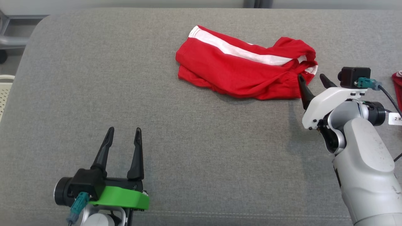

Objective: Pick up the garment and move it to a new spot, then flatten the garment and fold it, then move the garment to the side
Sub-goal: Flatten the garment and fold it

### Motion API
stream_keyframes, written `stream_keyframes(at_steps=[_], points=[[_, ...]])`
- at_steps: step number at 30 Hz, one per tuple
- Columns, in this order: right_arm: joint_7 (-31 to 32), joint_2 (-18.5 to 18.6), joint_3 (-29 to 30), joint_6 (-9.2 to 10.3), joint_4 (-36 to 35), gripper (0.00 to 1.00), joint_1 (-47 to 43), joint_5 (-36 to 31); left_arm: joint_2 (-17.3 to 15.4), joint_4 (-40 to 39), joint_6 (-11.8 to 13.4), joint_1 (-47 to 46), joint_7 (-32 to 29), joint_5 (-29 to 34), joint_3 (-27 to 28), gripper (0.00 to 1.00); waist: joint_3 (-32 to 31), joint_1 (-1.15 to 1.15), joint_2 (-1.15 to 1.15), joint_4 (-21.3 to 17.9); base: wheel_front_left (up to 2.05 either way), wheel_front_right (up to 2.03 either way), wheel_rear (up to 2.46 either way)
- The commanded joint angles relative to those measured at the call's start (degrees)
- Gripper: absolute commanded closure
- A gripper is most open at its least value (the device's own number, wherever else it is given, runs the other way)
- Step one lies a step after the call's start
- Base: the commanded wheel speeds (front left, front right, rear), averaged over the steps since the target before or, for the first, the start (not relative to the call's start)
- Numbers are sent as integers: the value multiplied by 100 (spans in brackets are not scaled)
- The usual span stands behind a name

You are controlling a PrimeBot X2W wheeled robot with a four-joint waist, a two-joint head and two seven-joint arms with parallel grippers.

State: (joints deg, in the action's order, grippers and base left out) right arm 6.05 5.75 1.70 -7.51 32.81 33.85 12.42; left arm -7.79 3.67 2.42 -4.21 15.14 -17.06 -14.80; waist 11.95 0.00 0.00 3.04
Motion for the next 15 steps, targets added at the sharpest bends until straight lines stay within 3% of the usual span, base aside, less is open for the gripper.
stream_keyframes(at_steps=[1, 3, 6, 13, 14, 15], points=[[30, 18, 29, 5, 152, 0, 170, -78, 30, -23, -39, -136, -2, 41, 23, 0, 207, 0, 0, 192, 0, 0, 0], [68, 24, 21, 6, 336, 0, 333, -78, 44, -11, -69, -176, -2, 52, 24, 0, 278, 0, 0, 250, 0, 0, 0], [81, 22, 6, 6, 578, 24, 521, -90, 67, 14, -88, -238, -2, 63, 25, 0, 349, 0, 0, 310, 0, 0, 0], [135, 25, -16, 6, 1076, 25, 760, -73, 106, 109, -149, -256, -2, 71, 2, 0, 402, 0, 0, 360, 0, 0, 0], [96, 22, -32, 6, 1111, 28, 776, -71, 111, 118, -159, -259, -2, 71, 6, 0, 402, 0, 0, 356, 0, 0, 0], [95, 10, -37, 5, 1165, 38, 774, -39, 114, 133, -170, -256, -2, 66, 10, 0, 398, 0, 0, 347, 0, 0, 0]])
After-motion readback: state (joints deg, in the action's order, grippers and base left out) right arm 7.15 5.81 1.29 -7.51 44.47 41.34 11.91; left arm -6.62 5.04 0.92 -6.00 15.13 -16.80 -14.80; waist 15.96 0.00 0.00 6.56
